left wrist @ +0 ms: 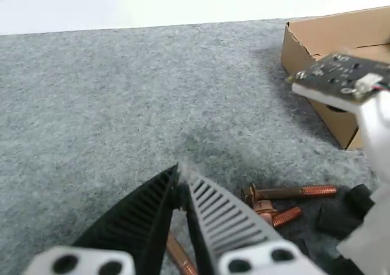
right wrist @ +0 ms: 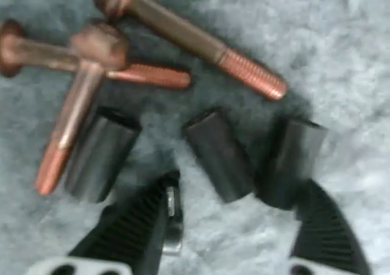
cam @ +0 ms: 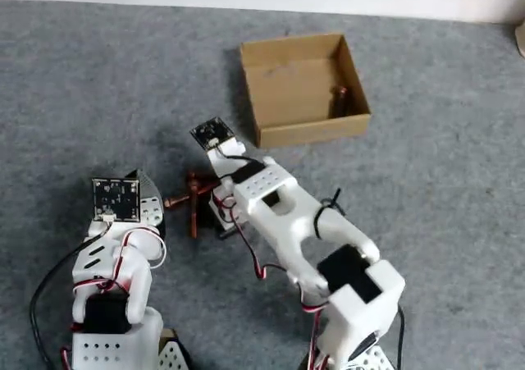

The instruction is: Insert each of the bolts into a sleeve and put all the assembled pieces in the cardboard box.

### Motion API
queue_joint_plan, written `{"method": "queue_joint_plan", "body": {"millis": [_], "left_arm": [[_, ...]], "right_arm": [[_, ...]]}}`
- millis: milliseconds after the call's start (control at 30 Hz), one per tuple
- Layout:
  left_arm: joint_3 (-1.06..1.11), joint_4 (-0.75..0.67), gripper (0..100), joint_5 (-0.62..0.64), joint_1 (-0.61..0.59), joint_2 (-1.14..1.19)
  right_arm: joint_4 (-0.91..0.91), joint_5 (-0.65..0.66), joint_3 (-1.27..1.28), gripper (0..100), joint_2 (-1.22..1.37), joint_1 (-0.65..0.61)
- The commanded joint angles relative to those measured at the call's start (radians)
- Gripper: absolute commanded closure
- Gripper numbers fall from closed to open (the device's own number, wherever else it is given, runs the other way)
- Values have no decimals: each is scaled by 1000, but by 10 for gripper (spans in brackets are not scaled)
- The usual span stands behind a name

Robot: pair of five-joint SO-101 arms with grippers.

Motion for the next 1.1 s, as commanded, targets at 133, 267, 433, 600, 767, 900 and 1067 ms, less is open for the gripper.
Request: {"method": "queue_joint_plan", "body": {"millis": [133,267,433,600,767,900,1067], "left_arm": [[-35,-25,989,3,22,4],[-36,-25,989,3,24,4],[-35,-25,989,3,25,4],[-33,-25,989,3,25,4],[-31,-25,989,3,27,4],[-31,-25,989,3,27,4],[-31,-25,989,3,27,4]], "right_arm": [[-19,12,-45,858,33,120],[-21,12,-45,860,33,145],[-21,12,-45,867,33,145],[-21,12,-45,998,33,142],[-79,-66,-42,971,35,140],[-124,-100,-41,968,35,136],[-125,-100,-45,968,36,130]]}}
